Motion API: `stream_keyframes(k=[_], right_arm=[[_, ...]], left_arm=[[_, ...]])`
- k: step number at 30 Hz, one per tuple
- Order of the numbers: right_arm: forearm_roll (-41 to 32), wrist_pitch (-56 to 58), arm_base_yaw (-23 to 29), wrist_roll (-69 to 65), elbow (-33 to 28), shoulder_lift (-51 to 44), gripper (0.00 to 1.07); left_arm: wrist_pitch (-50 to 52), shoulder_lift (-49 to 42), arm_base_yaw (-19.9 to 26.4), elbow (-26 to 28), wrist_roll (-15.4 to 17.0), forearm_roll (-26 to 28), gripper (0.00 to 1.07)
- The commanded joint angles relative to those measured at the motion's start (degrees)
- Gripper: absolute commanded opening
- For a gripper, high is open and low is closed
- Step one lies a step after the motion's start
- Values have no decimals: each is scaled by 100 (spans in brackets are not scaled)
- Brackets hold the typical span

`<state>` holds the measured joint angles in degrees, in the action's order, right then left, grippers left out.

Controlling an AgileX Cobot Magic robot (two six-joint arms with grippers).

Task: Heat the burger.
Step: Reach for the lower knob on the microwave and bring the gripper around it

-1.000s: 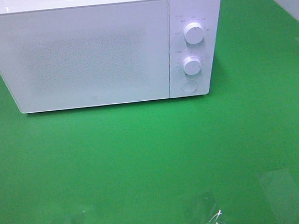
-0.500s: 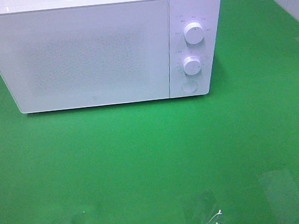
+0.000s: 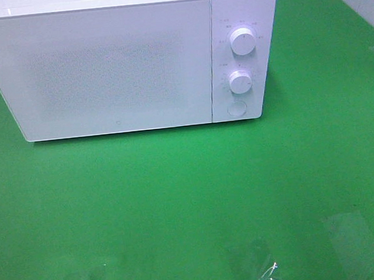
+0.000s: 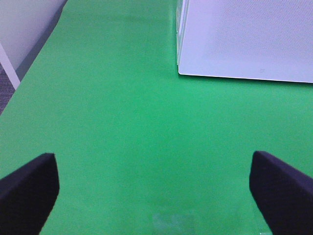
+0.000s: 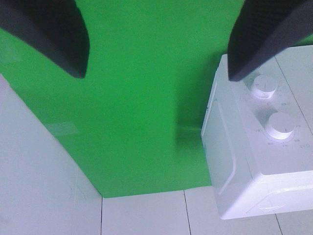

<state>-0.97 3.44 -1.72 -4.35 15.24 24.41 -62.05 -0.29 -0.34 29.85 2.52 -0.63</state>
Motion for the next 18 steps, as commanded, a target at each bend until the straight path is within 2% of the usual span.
stream_keyframes(k=[1,2,10,11,15,17,18], right_arm=[[40,-630,-23,17,-115,264,76],[40,-1129,-23,-11,-206,550,75],[17,-2807,-23,-80,-252,1788,74],[17,-3375,-23,-74,-252,2149,74],[17,-4171,-23,-74,-252,2807,74],[17,-4171,-23,-74,-252,2807,74],[-132,-4624,-23,-23,-252,3277,74]], left_arm=[[80,-132,11,-23,6,23,98],[80,-132,11,-23,6,23,98],[80,-132,11,-23,6,23,98],[80,-132,11,-23,6,23,98],[80,-132,11,-23,6,23,98],[80,-132,11,-23,6,23,98],[80,-132,11,-23,6,23,98]])
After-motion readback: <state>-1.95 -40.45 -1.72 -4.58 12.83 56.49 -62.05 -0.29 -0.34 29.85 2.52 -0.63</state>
